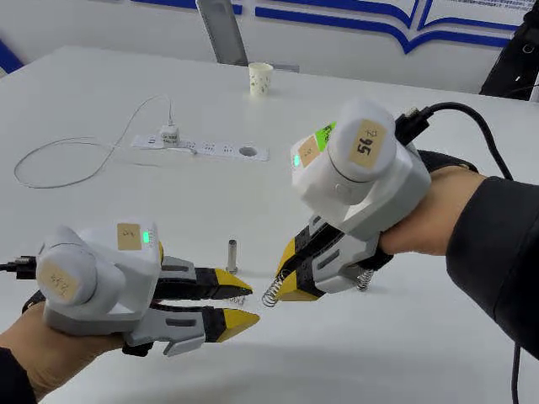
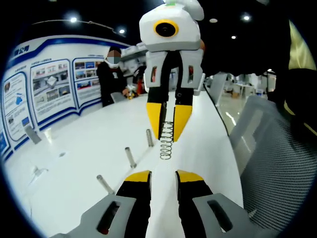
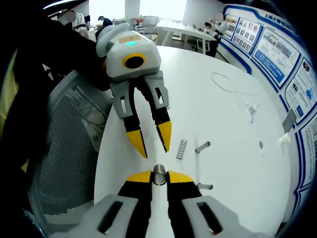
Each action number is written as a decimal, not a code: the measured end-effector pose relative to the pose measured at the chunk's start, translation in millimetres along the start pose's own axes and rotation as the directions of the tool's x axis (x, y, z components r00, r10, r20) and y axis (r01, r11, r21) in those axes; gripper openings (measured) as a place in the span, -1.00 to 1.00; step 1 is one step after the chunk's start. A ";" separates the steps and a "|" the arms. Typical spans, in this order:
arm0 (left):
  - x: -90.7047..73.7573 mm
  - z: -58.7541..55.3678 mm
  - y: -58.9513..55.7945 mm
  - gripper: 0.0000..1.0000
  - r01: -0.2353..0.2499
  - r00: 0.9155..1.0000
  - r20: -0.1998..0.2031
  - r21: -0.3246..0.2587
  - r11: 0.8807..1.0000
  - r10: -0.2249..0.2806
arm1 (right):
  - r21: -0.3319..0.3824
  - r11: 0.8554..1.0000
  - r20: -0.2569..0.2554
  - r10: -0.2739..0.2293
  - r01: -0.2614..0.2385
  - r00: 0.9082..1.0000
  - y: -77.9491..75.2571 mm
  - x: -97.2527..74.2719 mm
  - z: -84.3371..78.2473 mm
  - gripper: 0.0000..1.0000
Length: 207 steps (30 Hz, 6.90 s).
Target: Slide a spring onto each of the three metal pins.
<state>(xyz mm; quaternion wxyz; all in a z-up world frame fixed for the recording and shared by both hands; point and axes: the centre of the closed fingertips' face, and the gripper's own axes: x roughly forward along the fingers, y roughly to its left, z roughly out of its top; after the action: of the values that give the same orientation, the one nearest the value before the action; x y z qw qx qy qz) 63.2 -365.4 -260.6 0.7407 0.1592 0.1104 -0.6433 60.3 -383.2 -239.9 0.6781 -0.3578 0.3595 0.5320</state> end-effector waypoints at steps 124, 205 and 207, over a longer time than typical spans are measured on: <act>-42.9 -40.6 21.9 -0.20 -0.177 0.983 -0.067 -0.143 0.974 0.169 | 0.069 0.997 -0.224 -0.007 0.023 0.975 -88.5 54.0 -63.7 -0.59; -39.5 -34.8 26.4 -0.24 -0.172 0.983 -0.077 -0.110 0.979 0.164 | 0.067 0.998 -0.092 0.025 -0.019 0.995 -31.3 80.3 -7.1 -0.77; -37.6 -33.4 24.9 -0.24 -0.165 0.985 -0.075 -0.105 0.981 0.158 | 0.044 0.999 -0.088 0.026 -0.022 0.996 -27.1 74.9 -3.7 -0.77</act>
<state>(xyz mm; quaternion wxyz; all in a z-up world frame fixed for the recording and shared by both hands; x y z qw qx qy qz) 83.6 -315.3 -275.2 0.7940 0.1477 0.1572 -0.5683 99.6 -356.4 -303.9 0.6626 -0.3619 0.4048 0.5159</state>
